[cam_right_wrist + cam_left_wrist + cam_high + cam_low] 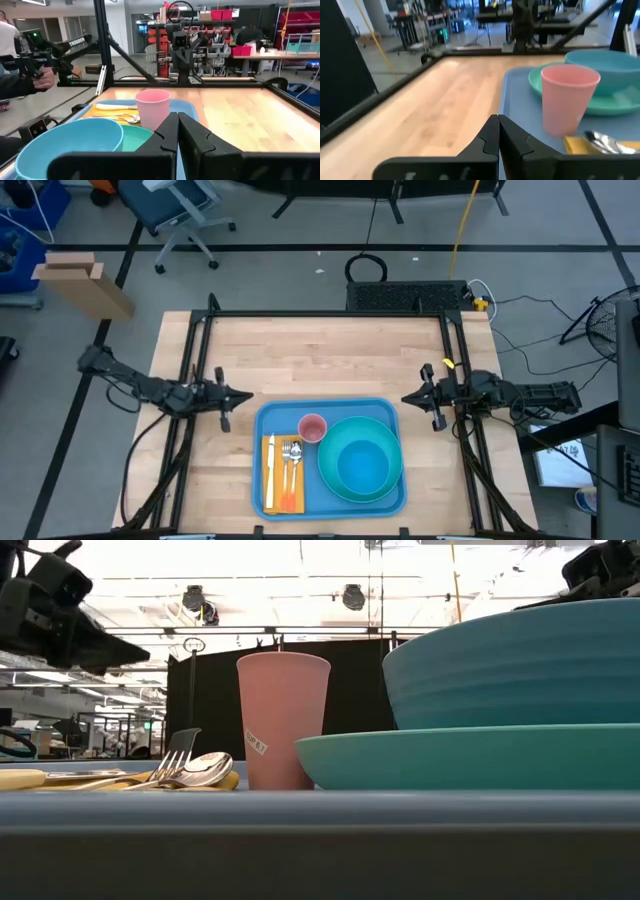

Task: Set up tray
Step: Return to Home Position

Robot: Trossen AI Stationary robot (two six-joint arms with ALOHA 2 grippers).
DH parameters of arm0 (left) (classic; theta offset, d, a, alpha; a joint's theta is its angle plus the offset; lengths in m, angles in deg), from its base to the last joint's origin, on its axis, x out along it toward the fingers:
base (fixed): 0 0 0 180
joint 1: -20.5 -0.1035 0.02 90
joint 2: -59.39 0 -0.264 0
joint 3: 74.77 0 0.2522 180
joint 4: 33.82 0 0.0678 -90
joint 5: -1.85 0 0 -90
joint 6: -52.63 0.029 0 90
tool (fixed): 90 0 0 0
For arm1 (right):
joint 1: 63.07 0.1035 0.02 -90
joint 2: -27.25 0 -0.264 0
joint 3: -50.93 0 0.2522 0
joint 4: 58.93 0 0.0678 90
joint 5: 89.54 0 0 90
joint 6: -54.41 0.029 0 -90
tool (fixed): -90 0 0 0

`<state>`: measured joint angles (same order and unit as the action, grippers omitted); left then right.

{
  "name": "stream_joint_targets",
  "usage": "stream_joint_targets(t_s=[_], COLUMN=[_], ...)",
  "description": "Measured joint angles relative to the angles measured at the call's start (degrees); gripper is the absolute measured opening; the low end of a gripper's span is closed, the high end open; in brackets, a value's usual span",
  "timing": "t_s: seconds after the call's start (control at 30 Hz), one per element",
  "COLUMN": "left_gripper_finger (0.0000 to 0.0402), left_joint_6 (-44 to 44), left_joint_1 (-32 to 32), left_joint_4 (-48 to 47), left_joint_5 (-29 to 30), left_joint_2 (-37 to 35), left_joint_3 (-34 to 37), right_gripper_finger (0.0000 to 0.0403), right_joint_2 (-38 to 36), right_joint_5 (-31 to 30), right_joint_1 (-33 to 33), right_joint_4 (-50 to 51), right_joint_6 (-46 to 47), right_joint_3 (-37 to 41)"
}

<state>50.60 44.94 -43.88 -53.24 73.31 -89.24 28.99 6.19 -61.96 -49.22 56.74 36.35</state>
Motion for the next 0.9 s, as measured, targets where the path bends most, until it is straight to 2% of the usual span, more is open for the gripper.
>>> stream_joint_targets(t_s=[0.27,0.4,0.5,0.7,0.8,0.9], left_gripper_finger=[0.0,0.0,0.0,0.0,0.0,0.0], left_joint_6=[-2.55,2.13,6.55,13.09,14.18,15.17], left_joint_1=[0.0,0.0,0.0,-1.46,-4.29,-8.0], left_joint_4=[0.3,3.69,5.27,2.24,-0.21,-1.94], left_joint_5=[-0.32,-1.82,-2.16,-4.33,-8.94,-13.6], left_joint_2=[3.64,2.55,0.13,-8.79,-13.77,-13.6], left_joint_3=[0.01,0.13,0.13,0.13,-0.16,-0.59], right_gripper_finger=[0.0,0.0,0.0,0.0,0.0,0.0], right_joint_2=[0.0,0.0,0.0,0.0,0.0,-0.04], right_joint_5=[-0.06,-0.1,-1.39,-1.33,-1.31,-1.53], right_joint_1=[-0.01,-0.02,0.0,0.0,-0.01,-0.02], right_joint_4=[-0.61,-2.07,-2.57,-2.49,-2.51,-2.66], right_joint_6=[-1.36,-1.92,-2.08,-2.14,-2.98,-3.41], right_joint_3=[-0.02,-0.02,-0.02,-0.02,-0.02,-0.02])
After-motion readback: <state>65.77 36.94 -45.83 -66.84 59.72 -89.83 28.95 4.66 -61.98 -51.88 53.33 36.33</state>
